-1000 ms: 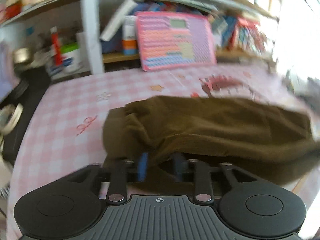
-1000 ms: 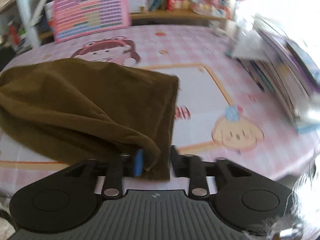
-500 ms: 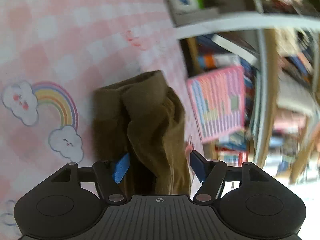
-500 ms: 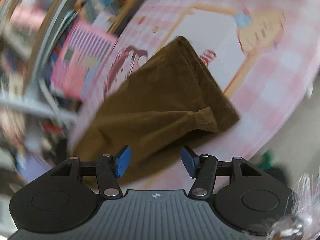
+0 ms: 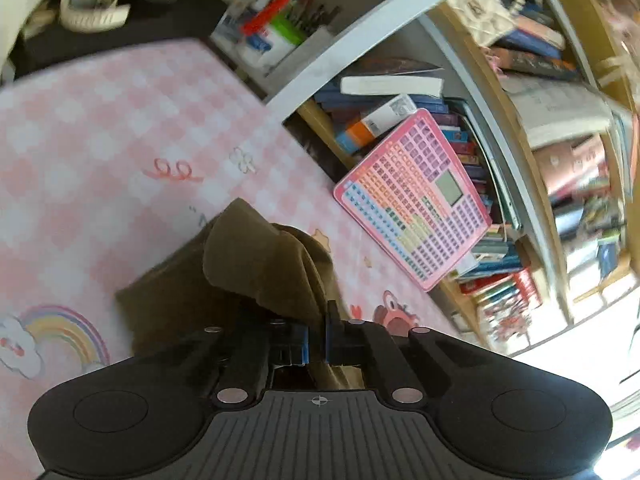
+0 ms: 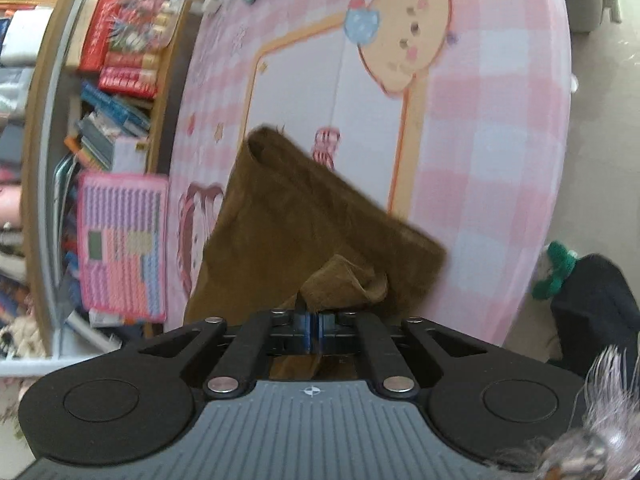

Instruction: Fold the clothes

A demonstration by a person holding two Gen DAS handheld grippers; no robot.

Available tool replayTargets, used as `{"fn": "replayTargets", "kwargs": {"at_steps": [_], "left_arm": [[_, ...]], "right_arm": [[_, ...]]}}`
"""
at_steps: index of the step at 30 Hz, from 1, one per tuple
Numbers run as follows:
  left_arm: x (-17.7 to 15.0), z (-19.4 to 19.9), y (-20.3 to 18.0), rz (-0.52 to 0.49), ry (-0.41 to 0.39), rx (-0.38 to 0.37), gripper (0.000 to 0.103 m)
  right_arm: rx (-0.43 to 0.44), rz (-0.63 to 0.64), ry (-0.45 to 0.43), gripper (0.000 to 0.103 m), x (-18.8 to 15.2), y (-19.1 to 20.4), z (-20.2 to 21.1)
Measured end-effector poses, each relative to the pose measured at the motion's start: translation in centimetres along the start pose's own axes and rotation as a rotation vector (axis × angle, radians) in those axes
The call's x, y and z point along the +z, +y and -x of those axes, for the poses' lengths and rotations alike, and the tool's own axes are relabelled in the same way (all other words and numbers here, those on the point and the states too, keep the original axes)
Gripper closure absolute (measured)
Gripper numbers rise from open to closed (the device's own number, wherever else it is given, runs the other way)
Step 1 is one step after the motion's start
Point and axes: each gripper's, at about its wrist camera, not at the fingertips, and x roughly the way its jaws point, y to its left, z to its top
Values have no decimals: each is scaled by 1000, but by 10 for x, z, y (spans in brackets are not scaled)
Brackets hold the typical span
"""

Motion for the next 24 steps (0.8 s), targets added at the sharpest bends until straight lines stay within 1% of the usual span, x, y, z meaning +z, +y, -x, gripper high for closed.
{"fn": "replayTargets", "kwargs": {"at_steps": [1,2,3,5,6,7,8,9,10,12,13,14,16,20,22,24], "left_arm": [[2,0,-1,9,-2,-13,99],[4,0,-2,18,-4,-26,99],[5,5,-8,1,-13,-68,99],[6,17,-17,-34,-21,-129,98],[6,22,-19,-52,-20,-142,98],[6,20,-14,-50,-6,-128,98],[6,18,-8,-47,9,-112,98],[3,13,5,-22,38,-76,98],[1,7,19,4,68,-39,98],[-10,-2,43,47,124,23,98],[-15,-7,54,68,152,53,98],[-19,-9,60,70,164,78,98],[-22,-9,66,95,164,77,97],[-14,-9,56,69,159,78,97],[-10,-4,46,46,130,51,98],[-7,10,25,-35,74,7,98]], "right_arm": [[22,52,-24,100,5,18,4],[75,132,-59,100,8,42,14],[147,230,-101,100,9,68,31],[283,412,-181,100,9,116,64],[319,462,-207,100,5,124,80],[308,474,-203,100,3,120,85],[259,457,-173,100,2,108,80],[210,440,-143,100,1,95,75],[143,414,-105,100,-1,78,65],[-30,336,-19,100,-3,35,31],[-99,300,5,100,-6,17,18],[-138,270,18,100,-8,2,8],[-137,239,12,99,-10,-11,2],[-142,326,8,98,-8,3,-1],[-145,342,5,98,-8,3,0],[-152,351,-1,98,-10,2,0]]}}
